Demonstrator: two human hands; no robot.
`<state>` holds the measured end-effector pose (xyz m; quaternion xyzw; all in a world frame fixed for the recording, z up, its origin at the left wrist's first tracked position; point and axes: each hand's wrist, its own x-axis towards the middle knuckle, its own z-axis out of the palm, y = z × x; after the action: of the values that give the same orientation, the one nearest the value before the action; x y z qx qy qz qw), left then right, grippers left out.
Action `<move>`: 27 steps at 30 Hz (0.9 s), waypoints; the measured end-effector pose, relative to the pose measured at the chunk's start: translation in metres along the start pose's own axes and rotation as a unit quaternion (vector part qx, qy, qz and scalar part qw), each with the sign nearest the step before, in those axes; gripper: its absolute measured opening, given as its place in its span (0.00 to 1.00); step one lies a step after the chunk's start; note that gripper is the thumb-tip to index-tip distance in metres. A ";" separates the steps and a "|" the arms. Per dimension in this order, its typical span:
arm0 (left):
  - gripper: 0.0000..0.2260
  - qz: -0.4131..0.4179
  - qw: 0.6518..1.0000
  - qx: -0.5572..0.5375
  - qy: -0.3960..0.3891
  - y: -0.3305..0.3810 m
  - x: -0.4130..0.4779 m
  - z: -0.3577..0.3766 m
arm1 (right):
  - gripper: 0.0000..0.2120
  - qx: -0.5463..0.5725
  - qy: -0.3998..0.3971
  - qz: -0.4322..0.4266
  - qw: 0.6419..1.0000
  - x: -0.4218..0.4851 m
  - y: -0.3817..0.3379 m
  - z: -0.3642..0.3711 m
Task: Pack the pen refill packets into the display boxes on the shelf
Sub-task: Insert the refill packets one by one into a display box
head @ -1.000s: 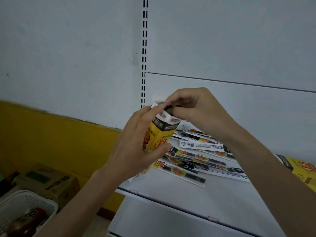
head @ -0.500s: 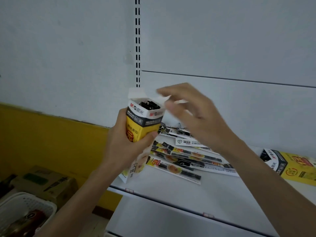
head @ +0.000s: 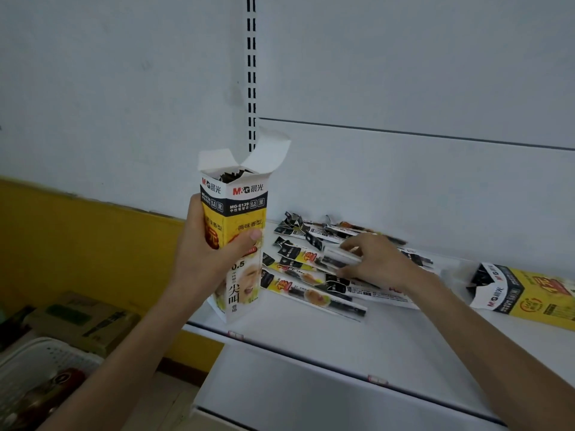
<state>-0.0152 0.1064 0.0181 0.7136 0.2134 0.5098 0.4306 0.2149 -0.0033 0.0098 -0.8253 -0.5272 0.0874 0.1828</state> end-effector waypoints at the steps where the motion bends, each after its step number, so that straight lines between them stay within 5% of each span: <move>1: 0.22 0.002 1.000 -0.006 0.000 0.000 -0.001 0.000 | 0.12 -0.008 -0.003 0.002 1.000 0.001 0.000 -0.005; 8: 0.22 0.005 1.000 -0.001 -0.002 -0.001 -0.003 0.000 | 0.20 0.074 0.088 -0.030 0.993 0.006 -0.014 -0.019; 15: 0.22 0.008 1.000 0.001 0.003 -0.003 -0.003 0.000 | 0.20 0.105 0.016 0.022 0.994 0.017 -0.010 -0.013; 19: 0.22 0.009 1.000 -0.003 0.005 -0.004 -0.003 0.001 | 0.11 0.129 0.049 -0.001 0.990 0.013 -0.010 -0.026; 22: 0.22 0.013 1.000 -0.004 0.007 -0.005 -0.003 0.001 | 0.06 0.085 0.044 -0.023 0.995 0.006 -0.015 -0.029; 27: 0.23 0.021 1.000 -0.018 0.003 -0.006 -0.003 0.001 | 0.17 -0.063 -0.041 -0.021 0.997 0.004 -0.015 -0.009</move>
<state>-0.0150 0.1070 0.0108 0.7084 0.1899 0.5248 0.4320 0.2071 0.0037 0.0244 -0.8197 -0.5556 0.0846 0.1103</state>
